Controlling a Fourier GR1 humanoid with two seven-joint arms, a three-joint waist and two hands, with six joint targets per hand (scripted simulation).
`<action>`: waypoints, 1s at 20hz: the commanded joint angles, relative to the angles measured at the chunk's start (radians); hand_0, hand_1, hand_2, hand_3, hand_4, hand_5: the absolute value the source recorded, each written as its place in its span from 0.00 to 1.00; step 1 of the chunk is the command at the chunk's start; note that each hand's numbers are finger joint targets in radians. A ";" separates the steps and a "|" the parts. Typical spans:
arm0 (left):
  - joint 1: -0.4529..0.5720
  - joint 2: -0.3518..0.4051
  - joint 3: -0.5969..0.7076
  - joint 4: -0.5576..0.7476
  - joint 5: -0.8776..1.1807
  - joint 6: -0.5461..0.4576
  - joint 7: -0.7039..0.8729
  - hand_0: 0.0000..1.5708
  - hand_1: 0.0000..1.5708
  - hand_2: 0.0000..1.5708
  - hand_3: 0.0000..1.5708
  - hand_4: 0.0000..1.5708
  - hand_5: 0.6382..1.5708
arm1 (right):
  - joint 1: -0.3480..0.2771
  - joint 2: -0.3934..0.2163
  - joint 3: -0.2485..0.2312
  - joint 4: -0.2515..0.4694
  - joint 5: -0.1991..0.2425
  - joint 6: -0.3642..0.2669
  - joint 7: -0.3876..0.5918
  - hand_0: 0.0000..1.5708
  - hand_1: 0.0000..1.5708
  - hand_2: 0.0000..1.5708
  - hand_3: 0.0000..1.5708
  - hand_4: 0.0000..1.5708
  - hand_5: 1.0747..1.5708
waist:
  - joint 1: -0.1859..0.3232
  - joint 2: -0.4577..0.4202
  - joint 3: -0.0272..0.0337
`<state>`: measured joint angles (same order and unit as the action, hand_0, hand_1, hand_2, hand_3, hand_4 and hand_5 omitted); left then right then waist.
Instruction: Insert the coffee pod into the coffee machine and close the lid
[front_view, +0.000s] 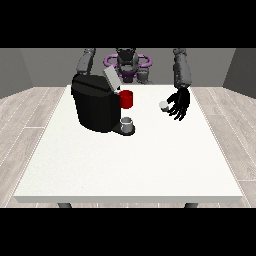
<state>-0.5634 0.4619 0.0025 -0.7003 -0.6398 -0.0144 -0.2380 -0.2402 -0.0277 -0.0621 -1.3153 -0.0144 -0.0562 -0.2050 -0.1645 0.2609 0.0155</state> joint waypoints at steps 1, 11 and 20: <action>0.005 -0.098 -0.053 0.012 -0.009 -0.059 0.021 0.80 0.80 0.79 0.69 0.07 1.00 | 0.003 -0.015 -0.020 0.030 -0.010 0.007 -0.001 0.00 0.00 0.00 0.00 0.19 1.00 | -0.022 -0.025 -0.0152; -0.015 -0.108 -0.036 0.048 -0.054 0.020 -0.045 0.88 0.88 0.91 0.86 0.42 1.00 | 0.001 -0.037 -0.039 0.058 -0.024 0.018 0.001 0.00 0.00 0.00 0.00 0.26 1.00 | 0.005 -0.041 -0.0157; -0.006 -0.163 -0.013 0.018 -0.014 -0.057 -0.081 0.92 0.92 0.90 0.83 0.39 1.00 | 0.022 -0.029 -0.075 0.163 -0.055 0.005 -0.029 0.00 0.00 0.00 0.00 0.18 1.00 | 0.075 -0.154 -0.0155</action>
<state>-0.5688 0.3321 -0.0193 -0.6797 -0.6682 -0.0419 -0.3312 -0.2038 -0.0439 -0.1244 -1.1747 -0.0599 -0.0450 -0.2656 -0.1103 0.1527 0.0012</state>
